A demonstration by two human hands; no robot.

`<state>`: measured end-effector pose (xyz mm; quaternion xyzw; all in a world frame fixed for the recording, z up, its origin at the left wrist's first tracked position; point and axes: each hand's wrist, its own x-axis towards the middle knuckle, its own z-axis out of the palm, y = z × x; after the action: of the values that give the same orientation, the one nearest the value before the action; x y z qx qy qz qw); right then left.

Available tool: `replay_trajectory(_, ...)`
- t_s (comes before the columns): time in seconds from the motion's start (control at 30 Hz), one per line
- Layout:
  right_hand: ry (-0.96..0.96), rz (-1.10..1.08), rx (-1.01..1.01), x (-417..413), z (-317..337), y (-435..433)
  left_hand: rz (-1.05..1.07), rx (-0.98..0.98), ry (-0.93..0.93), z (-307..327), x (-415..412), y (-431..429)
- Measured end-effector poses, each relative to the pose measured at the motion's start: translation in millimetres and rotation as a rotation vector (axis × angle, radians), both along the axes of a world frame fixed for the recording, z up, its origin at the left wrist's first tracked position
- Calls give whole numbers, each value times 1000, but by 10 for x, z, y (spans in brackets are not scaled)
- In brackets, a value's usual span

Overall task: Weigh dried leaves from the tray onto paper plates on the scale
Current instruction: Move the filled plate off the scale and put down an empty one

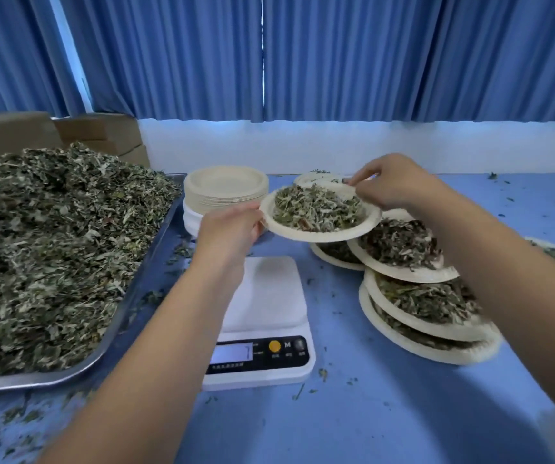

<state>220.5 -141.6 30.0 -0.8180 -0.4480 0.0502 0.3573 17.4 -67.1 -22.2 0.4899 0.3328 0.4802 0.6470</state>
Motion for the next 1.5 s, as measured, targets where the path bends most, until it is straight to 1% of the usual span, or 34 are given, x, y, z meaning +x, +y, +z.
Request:
replay_trajectory(0.13, 66, -97, 44, 472, 63, 13, -62, 14, 70, 91, 597, 28)
replay_trajectory(0.27, 68, -163, -87, 783, -9, 54, -30, -46, 95, 2, 1045, 153)
replay_trajectory(0.33, 82, -173, -95, 880, -39, 48, -17, -68, 121, -44, 1175, 189)
replay_trajectory(0.5, 158, -170, -18, 1088, -130, 36, -25, -69, 149, -78, 1316, 255)
replay_trajectory(0.73, 209, -184, -52, 1207, -236, -5, -53, 1, 255, -118, 1441, 243)
replay_trajectory(0.87, 259, -167, 15, 1218, -306, -39, -24, 26, 289, -163, 1461, 212)
replay_trajectory(0.93, 263, -165, 14, 1218, -306, -37, -15, 42, 293, -168, 1462, 203)
replay_trajectory(1.1, 213, -225, 20, 1222, -274, -6, 27, 135, 365, -149, 1447, 203)
replay_trajectory(1.23, 79, -274, 159, 1159, -243, 1, 67, 209, 397, -120, 1436, 234)
replay_trajectory(1.3, 21, -264, 182, 1076, -205, 20, 63, 270, 409, -90, 1418, 228)
replay_trajectory(1.5, -152, -150, 139, 652, -88, 183, 98, 418, 479, -5, 1309, 206)
